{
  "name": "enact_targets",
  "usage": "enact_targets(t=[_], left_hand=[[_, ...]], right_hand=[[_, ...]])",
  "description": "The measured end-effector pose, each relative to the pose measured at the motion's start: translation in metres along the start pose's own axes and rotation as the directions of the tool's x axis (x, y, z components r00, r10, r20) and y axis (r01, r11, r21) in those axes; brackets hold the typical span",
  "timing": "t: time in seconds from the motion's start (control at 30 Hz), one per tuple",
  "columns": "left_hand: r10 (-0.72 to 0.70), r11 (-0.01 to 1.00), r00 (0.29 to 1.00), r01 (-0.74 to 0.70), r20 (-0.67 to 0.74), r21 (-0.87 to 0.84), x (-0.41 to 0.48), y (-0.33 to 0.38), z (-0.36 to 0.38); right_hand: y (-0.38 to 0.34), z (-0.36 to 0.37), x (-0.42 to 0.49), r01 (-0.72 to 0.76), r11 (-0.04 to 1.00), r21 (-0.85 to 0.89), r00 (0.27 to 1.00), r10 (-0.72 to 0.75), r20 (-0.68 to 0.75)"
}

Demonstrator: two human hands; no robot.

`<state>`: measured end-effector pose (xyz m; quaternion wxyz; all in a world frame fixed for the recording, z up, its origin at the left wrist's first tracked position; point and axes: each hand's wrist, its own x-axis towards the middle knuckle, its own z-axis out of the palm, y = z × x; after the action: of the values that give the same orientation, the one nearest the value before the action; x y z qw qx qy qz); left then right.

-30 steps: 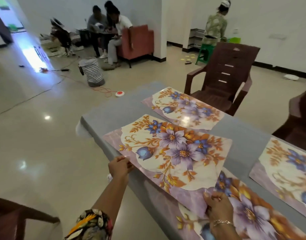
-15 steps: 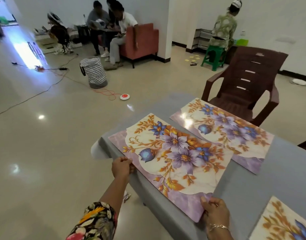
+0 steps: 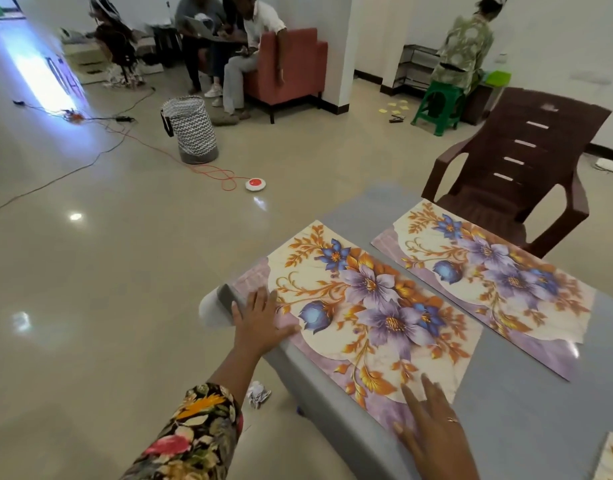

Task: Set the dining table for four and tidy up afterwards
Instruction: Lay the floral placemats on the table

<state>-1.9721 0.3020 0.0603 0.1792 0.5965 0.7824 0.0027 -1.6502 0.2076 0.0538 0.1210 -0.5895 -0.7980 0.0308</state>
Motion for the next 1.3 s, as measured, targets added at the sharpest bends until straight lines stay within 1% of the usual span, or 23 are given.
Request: enact_targets(t=[0.1, 0.27, 0.4, 0.57, 0.93, 1.3], left_hand=[[0.022, 1.0, 1.0, -0.022, 0.007, 0.012, 0.002, -0.005, 0.0], [0.081, 0.997, 0.997, -0.081, -0.001, -0.012, 0.004, -0.012, 0.001], [0.098, 0.994, 0.995, -0.099, -0.023, -0.036, 0.003, -0.016, 0.001], [0.124, 0.992, 0.992, -0.125, -0.01, -0.031, 0.003, -0.019, 0.0], [0.146, 0.989, 0.989, -0.146, -0.018, -0.002, 0.002, -0.023, -0.001], [0.124, 0.992, 0.992, -0.124, -0.013, 0.007, -0.001, -0.021, -0.002]], right_hand=[[-0.008, 0.004, -0.002, 0.031, 0.999, -0.033, 0.996, -0.028, 0.085], [-0.018, -0.002, -0.005, -0.039, 0.997, -0.068, 0.986, 0.049, 0.158], [-0.024, -0.006, -0.006, -0.076, 0.992, -0.096, 0.968, 0.097, 0.233], [-0.033, -0.011, -0.011, -0.115, 0.988, -0.106, 0.941, 0.143, 0.308], [-0.04, -0.012, -0.019, -0.137, 0.982, -0.131, 0.94, 0.17, 0.295], [-0.036, -0.011, -0.017, -0.104, 0.986, -0.13, 0.952, 0.137, 0.273]])
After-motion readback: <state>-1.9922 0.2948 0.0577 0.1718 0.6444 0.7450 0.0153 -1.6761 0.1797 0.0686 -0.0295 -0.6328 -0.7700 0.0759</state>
